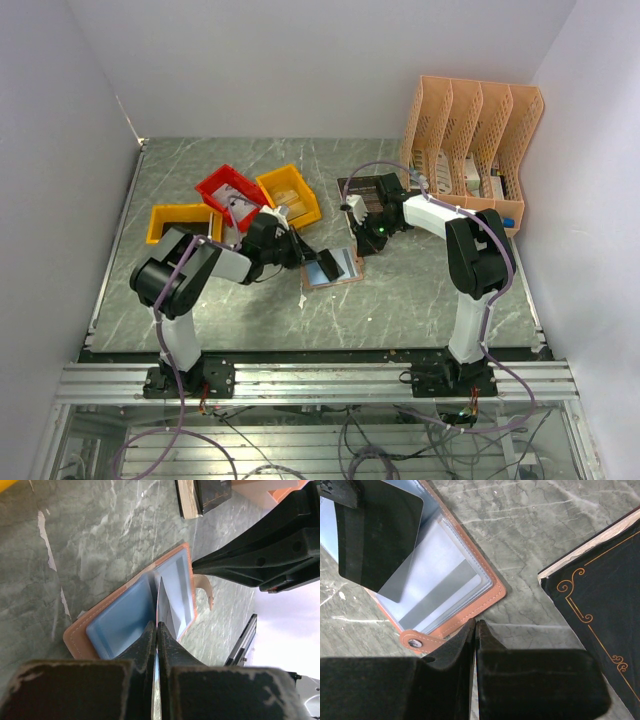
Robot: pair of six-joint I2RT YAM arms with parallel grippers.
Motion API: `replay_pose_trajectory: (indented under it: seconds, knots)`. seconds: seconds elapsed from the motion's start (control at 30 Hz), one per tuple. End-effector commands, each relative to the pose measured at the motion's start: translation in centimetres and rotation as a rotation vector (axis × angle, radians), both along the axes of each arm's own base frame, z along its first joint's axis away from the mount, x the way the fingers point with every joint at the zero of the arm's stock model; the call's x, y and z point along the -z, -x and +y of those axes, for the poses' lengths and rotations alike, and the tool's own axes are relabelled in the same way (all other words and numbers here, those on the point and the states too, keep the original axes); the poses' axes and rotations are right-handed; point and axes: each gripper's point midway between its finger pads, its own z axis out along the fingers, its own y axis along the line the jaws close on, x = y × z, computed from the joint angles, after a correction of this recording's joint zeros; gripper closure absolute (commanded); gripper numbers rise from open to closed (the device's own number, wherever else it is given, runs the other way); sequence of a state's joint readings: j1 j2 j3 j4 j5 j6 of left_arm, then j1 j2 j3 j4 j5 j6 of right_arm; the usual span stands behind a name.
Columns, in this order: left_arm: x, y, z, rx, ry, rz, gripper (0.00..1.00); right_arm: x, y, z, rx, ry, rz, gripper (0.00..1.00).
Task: Put the credit cards into the card holder
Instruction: Insert the credit card into the card holder.
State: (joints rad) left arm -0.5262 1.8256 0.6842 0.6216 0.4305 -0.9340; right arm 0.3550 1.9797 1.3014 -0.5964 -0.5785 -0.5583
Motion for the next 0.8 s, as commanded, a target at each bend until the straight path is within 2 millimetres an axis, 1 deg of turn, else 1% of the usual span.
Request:
replay_pose_trajectory:
  seconds: [0.0, 0.3, 0.5, 0.77]
  knots:
    - [1.19, 0.45, -0.36, 0.042, -0.053, 0.023, 0.93, 0.27, 0.05, 0.51, -0.017, -0.008, 0.014, 0.97]
    - [1.85, 0.72, 0.15, 0.051, -0.128, 0.071, 0.92, 0.4, 0.16, 0.61, -0.021, -0.008, 0.019, 0.97]
    - [1.91, 0.61, 0.03, 0.069, -0.157, 0.092, 0.91, 0.36, 0.17, 0.75, -0.023, -0.009, 0.016, 0.97]
    - [2.03, 0.85, -0.04, 0.091, -0.195, 0.107, 0.91, 0.86, 0.48, 1.38, -0.028, 0.004, 0.014, 0.97]
